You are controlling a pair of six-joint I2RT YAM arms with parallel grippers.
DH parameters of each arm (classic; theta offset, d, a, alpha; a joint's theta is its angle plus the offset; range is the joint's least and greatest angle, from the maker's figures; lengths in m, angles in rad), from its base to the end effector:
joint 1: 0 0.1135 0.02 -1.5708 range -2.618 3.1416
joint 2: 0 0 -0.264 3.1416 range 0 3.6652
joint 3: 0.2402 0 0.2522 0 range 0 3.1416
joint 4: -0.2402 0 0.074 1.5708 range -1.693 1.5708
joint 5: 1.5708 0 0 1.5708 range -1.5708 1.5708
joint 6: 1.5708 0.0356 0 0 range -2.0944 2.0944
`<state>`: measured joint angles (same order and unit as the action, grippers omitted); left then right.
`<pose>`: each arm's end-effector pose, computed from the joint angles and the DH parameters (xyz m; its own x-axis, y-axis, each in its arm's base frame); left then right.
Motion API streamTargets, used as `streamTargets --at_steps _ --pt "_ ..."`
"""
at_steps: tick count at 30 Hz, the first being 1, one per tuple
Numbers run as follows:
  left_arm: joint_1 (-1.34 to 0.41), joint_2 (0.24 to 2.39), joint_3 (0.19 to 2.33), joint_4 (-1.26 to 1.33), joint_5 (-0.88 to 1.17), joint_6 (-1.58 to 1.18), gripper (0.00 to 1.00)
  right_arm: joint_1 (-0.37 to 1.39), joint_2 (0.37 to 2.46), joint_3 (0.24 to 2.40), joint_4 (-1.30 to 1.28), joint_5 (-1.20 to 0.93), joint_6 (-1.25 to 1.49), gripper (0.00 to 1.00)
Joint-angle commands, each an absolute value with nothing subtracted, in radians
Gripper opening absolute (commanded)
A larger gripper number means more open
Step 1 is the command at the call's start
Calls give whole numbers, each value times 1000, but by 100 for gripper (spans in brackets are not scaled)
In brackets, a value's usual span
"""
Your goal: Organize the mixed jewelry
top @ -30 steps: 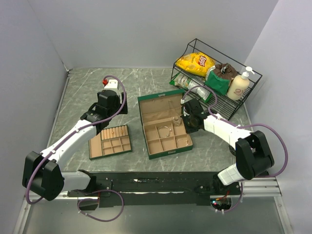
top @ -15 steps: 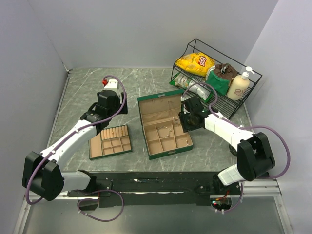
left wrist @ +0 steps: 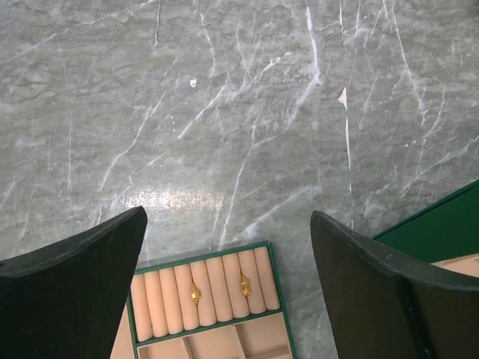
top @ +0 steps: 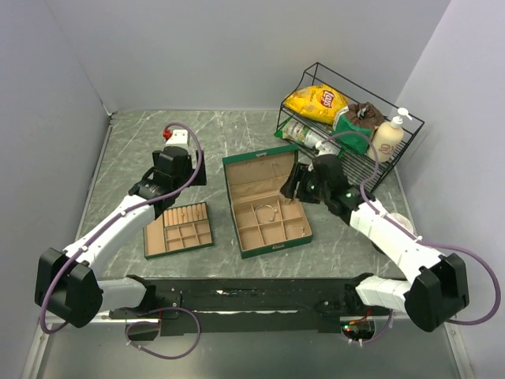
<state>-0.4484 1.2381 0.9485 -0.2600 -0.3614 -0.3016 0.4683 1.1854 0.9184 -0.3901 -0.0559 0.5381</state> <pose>0.2552 -0.1088 0.2945 -0.4892 -0.0730 -0.8691 -0.0120 0.9970 -0.0769 0.2308 0.1189 0.2845 -0.7192 0.2096 -0.6624 -0.1415 0.8892 0.4351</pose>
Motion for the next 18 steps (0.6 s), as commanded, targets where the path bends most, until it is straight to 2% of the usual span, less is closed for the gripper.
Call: streamTargets --at_steps 1,3,7,13,18 --pt "-449 1209 979 -262 -379 -319 96 567 1190 859 -150 -36 876 69" --pt "-449 1210 977 -262 -377 -321 96 639 1213 902 -179 119 961 71" --pt "-449 1209 977 -264 -380 -322 96 722 1281 934 -157 299 1112 69" --pt "-449 1206 973 -261 -406 -316 96 733 1351 937 -178 445 1311 63" --pt "-449 1206 968 -256 -408 -314 96 733 1387 950 -170 492 1356 59"
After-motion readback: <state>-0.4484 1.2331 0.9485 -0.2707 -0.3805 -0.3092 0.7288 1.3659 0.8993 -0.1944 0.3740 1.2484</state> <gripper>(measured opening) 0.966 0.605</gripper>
